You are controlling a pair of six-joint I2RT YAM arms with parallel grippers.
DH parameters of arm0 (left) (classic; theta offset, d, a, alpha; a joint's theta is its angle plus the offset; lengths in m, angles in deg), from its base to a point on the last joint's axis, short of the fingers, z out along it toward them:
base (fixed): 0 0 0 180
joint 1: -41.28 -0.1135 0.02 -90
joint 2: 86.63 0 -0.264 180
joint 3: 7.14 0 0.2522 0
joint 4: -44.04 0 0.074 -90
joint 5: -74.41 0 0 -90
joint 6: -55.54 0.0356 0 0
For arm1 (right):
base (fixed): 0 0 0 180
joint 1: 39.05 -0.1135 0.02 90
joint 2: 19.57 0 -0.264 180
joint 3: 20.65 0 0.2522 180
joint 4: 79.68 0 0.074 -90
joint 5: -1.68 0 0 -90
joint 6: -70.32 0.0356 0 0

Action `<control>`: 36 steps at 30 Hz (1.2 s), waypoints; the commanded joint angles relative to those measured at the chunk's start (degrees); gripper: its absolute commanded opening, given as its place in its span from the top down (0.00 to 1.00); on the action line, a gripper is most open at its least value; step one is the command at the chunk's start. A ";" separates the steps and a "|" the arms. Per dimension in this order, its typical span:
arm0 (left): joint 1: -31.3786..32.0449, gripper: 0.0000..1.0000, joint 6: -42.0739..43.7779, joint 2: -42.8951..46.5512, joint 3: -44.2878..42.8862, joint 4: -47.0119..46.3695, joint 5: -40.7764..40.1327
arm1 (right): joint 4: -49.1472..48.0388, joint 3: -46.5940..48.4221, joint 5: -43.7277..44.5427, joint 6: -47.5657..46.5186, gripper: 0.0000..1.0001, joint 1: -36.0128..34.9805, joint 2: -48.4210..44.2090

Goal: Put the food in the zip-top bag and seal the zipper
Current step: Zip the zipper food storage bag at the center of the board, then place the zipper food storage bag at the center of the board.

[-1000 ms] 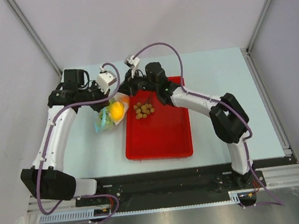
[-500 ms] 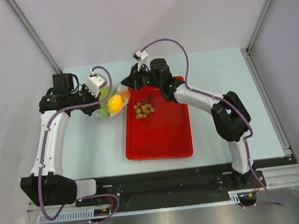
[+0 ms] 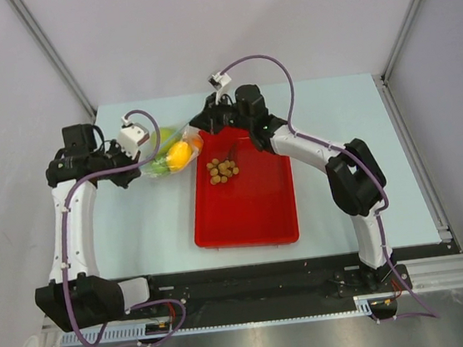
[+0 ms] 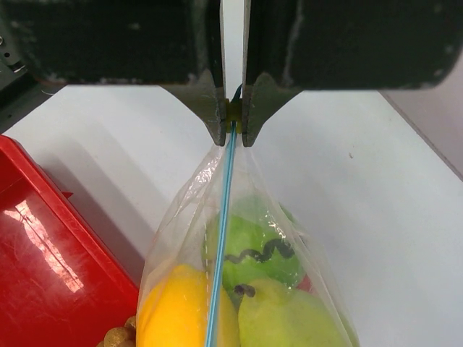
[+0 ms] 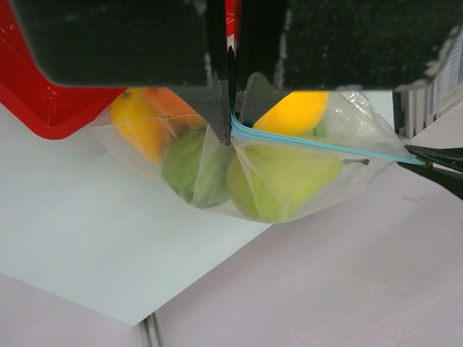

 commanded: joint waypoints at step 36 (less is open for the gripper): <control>3.06 0.94 3.73 13.85 13.33 11.82 6.96 | -19.45 -4.54 -16.87 -20.55 1.00 -4.21 6.45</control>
